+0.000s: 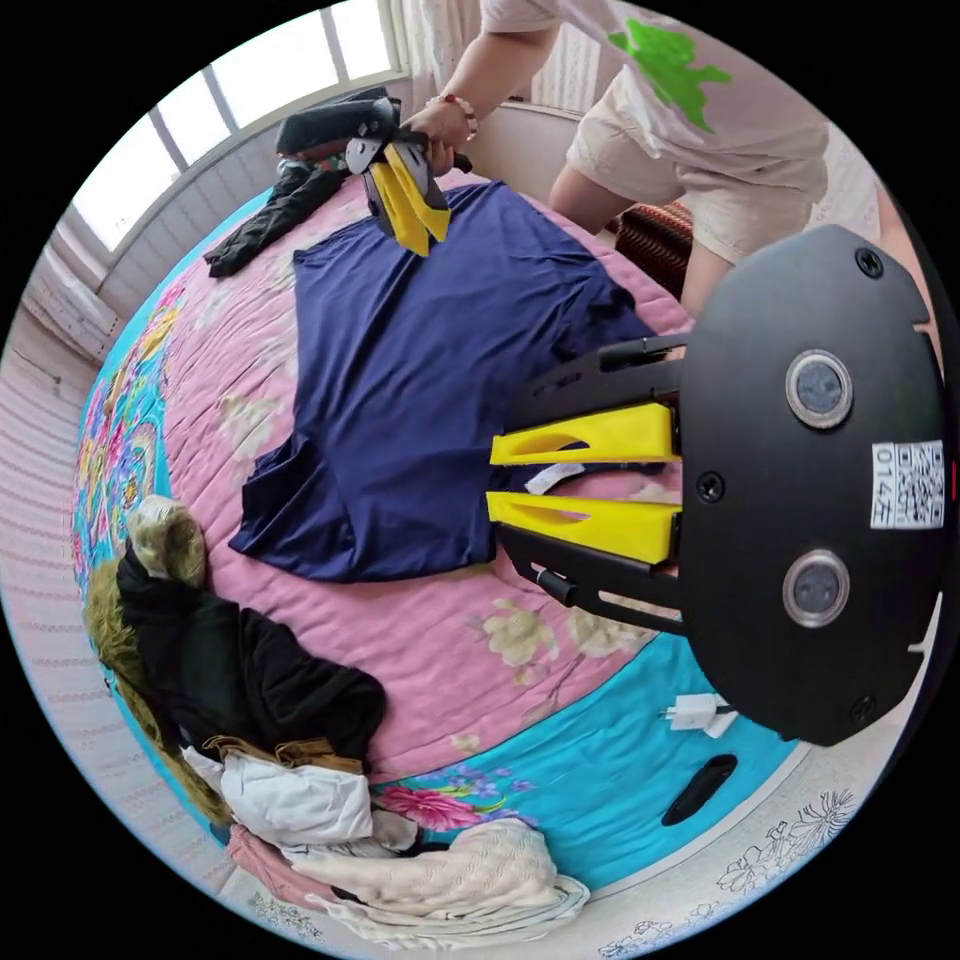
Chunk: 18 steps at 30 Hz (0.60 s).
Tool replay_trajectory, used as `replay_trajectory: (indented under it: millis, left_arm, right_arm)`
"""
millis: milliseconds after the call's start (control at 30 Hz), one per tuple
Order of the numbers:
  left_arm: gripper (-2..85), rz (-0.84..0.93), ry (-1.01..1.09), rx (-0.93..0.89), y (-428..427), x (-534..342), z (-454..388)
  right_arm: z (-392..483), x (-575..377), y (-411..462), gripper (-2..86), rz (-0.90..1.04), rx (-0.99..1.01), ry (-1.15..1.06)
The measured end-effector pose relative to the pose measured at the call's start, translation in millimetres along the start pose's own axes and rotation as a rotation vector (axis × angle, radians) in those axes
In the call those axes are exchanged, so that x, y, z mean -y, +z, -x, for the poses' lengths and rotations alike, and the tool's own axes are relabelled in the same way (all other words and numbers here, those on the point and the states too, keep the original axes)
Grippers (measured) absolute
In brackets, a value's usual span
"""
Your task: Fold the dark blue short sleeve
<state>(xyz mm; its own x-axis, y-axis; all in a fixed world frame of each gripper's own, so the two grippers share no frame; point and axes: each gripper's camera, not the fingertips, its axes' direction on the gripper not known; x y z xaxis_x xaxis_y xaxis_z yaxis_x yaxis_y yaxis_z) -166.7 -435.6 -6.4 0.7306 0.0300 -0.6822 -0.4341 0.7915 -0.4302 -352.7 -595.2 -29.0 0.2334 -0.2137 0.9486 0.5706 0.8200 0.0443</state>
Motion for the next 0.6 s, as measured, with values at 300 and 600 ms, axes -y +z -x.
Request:
replay_trajectory:
  millis: [300, 600]
  left_arm:
    - [5.6, -0.014, -0.077, 0.043, 10.9, 87.1, 32.1]
    - [4.6, -0.02, -0.024, 0.059, -3.7, 148.1, 36.2]
  right_arm:
    - [-72.8, 155.8, -24.7, 7.8, -0.022, -0.238, 0.1]
    - [-95.0, 209.3, -42.1, 2.2, 0.007, -0.299, 0.149]
